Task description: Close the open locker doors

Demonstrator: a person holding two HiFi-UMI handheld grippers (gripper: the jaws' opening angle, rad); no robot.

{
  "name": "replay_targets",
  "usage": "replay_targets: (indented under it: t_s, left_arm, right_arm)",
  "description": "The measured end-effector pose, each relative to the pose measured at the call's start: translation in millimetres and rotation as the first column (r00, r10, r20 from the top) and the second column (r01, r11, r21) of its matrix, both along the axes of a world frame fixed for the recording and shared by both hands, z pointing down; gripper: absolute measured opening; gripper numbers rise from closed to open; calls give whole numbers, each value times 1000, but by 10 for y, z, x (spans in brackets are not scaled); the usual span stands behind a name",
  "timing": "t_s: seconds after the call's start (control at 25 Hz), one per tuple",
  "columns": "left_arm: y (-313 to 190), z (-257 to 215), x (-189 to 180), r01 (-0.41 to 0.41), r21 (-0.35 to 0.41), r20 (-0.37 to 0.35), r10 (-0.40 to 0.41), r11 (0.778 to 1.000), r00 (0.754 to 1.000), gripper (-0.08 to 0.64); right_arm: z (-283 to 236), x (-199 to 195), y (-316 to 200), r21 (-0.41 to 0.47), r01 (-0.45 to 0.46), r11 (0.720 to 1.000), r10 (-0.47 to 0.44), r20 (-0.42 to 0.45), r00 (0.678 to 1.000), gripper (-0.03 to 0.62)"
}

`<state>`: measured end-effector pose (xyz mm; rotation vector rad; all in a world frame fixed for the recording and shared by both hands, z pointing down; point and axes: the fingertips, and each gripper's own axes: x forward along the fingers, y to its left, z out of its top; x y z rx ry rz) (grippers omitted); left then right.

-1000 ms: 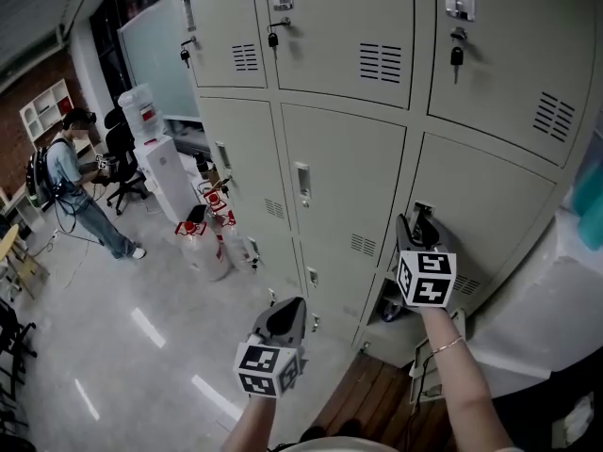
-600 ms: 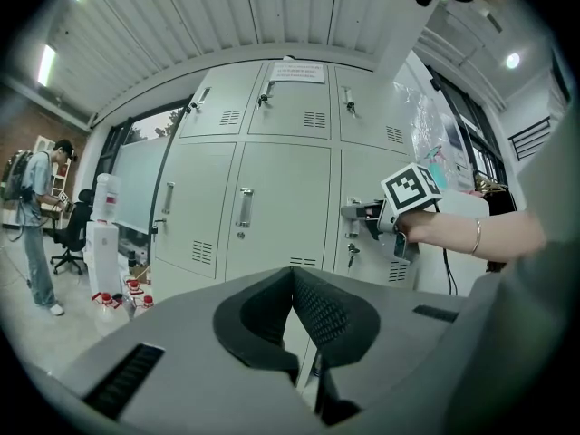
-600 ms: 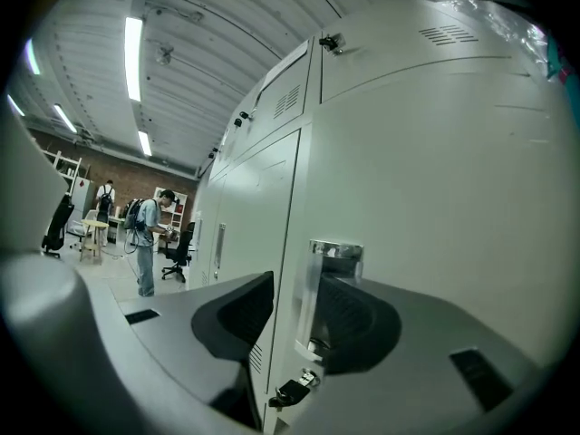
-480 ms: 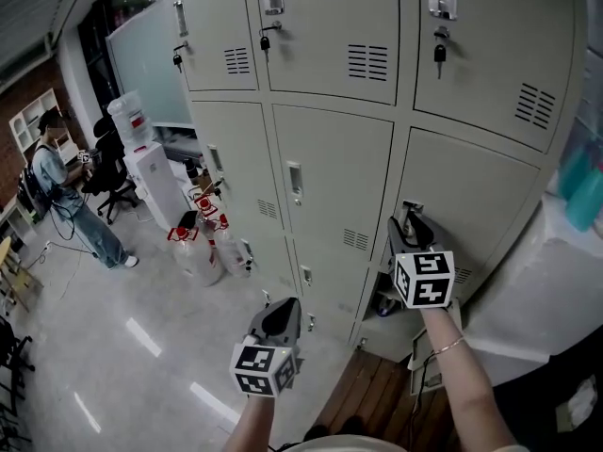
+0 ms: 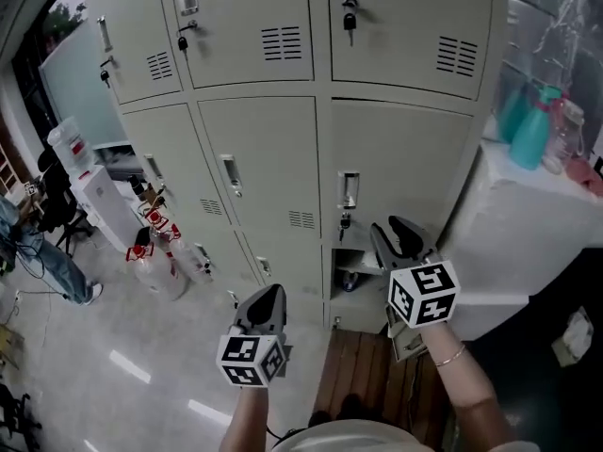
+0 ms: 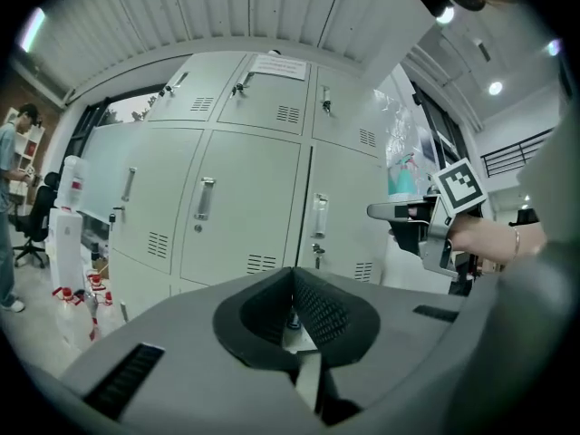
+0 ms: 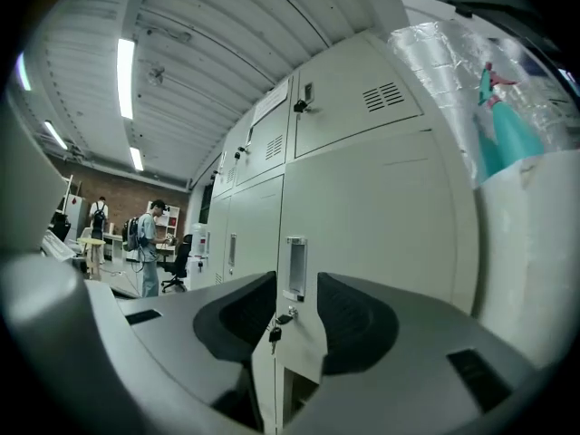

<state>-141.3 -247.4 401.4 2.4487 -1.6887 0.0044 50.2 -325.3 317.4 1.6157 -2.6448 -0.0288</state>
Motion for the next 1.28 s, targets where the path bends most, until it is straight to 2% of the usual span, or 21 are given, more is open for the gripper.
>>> replay_targets:
  t_s: [0.2,0.4,0.52,0.72,0.84,1.04,1.28]
  left_arm:
    - [-42,-2,399,-105,14,20,105,994,994,20]
    - [7,84,816,-212,-4,30,212,977,977,20]
    - [56,150,1055,-271,-15,40,272,962,962,20]
    - [160,280,1385,-350,-36,54,352,936,935,20]
    - [224,360,1532,-383,-53,55,385,922,921,20]
    - [327,532,1698,-416,-85,69,422,905,904,20]
    - [402,731,1790,-431,-134,76,443,892,893,20]
  right_arm:
    - [179,561,415,-29,-95,995,96,16,995,124]
    - [479,1103,870,-83,-214,973,217,35,975,117]
    - [753,1369,1152,-142,-281,949,289,41,956,115]
    - [1322,1744,1544,-272,-386,882,406,18,914,112]
    - [1607,1886,1675,-323,-418,849,443,3,897,112]
    - [2068,2001,1753,-394,-434,810,462,-27,887,112]
    - [2486,2028,1732,-452,-424,785,469,-14,883,126]
